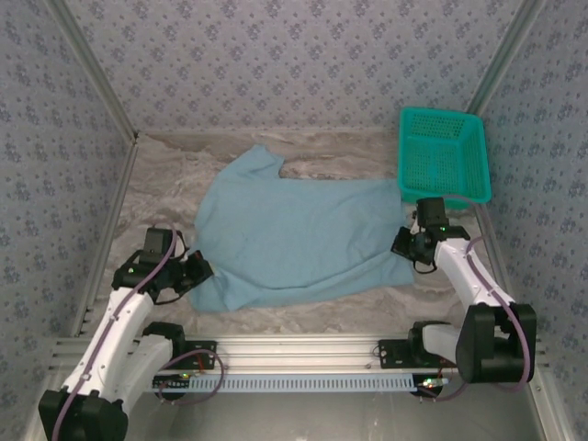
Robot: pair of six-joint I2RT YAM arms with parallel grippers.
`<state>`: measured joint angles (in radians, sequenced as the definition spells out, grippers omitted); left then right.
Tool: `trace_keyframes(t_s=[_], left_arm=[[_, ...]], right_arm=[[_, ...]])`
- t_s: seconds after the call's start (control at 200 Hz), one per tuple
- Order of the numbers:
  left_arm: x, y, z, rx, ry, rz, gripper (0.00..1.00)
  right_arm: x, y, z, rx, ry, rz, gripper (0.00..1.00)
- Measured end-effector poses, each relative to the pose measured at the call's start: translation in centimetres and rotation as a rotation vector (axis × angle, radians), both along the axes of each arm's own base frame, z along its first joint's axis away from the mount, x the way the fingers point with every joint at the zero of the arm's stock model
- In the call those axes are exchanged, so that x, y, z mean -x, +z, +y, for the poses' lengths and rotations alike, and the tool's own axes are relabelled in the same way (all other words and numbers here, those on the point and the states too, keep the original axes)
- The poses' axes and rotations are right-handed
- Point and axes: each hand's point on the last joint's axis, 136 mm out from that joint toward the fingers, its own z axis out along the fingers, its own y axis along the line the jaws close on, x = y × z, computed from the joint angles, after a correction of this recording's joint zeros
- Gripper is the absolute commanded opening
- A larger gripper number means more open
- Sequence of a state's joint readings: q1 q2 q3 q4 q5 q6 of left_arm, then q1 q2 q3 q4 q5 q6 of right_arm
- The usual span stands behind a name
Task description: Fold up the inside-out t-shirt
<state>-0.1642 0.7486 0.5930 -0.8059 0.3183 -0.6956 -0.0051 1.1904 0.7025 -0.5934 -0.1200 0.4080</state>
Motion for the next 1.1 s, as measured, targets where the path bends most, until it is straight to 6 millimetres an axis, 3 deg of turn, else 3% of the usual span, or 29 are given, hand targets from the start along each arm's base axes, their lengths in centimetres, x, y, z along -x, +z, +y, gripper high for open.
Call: trace_keyframes(t_s=[0.27,0.395,0.53,0.814,1.104], left_arm=[[0.3,-0.5,-0.3,-0.056,0.0,-0.009,0.0],[0.4,-1.8,0.0,-0.066,0.018,0.018,0.0],[-0.3,-1.6,0.1,-0.073,0.032,-0.011,0.0],[-3.8,-1.4,0.5,-0.103,0.064,-0.053,0.0],[-9.1,1.5,0.2,-0.114,0.06,-0.169,0.0]], right_arm=[[1.4,-2.4,-0.7,-0.005,-0.034,0.066,0.05],[1.3,-2.6,-0.7,-0.005,-0.036,0.072,0.04],[1.3,-2.4,-0.8,-0.004,-0.038,0.064,0.04],[-0.2,-1.4,-1.2,-0.002,-0.049,0.036,0.04],[-2.6,-0.3,-1.6,0.007,-0.047,-0.004,0.07]])
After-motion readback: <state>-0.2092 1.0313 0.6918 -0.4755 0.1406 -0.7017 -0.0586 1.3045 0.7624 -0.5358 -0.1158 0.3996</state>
